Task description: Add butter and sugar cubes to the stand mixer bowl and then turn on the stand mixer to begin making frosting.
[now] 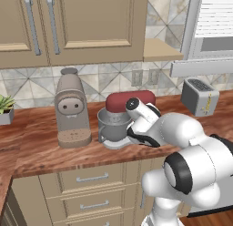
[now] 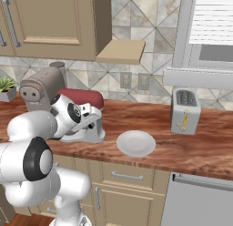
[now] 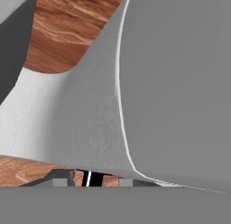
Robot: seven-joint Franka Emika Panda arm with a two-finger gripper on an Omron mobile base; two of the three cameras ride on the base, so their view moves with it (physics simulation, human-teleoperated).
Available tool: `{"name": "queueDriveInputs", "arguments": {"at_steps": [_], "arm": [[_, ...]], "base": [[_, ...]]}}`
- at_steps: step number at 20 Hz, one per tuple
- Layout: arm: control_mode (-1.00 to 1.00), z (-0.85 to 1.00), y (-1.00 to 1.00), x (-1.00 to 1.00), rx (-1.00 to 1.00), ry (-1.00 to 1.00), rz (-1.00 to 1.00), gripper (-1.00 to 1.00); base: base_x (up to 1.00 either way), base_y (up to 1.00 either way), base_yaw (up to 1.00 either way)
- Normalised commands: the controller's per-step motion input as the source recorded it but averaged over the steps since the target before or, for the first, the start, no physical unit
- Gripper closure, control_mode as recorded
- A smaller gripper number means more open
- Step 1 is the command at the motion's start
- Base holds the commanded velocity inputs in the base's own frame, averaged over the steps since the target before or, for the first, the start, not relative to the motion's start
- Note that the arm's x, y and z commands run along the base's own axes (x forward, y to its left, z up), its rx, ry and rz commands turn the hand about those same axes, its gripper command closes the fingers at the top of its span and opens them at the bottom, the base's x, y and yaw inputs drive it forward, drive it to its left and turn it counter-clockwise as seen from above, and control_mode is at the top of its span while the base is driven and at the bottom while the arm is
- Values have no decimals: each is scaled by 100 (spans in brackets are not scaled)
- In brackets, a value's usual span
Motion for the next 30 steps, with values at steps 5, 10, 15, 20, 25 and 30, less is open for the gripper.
{"name": "queueDriveInputs", "arguments": {"at_steps": [5, 10, 15, 20, 25, 30], "arm": [[-100, 0, -1, 9, 0, 0, -3, 100], [-100, 0, -13, 10, 8, 5, -4, 100], [-100, 0, -15, 16, 24, 9, -1, 100], [-100, 0, -15, 17, 28, 7, 0, 100], [-100, 0, -14, 12, 23, 0, 0, 100], [-100, 0, -18, 6, 20, 0, 0, 100]], "base": [[0, 0, 0], [0, 0, 0], [0, 0, 0], [0, 0, 0], [0, 0, 0], [0, 0, 0]]}}
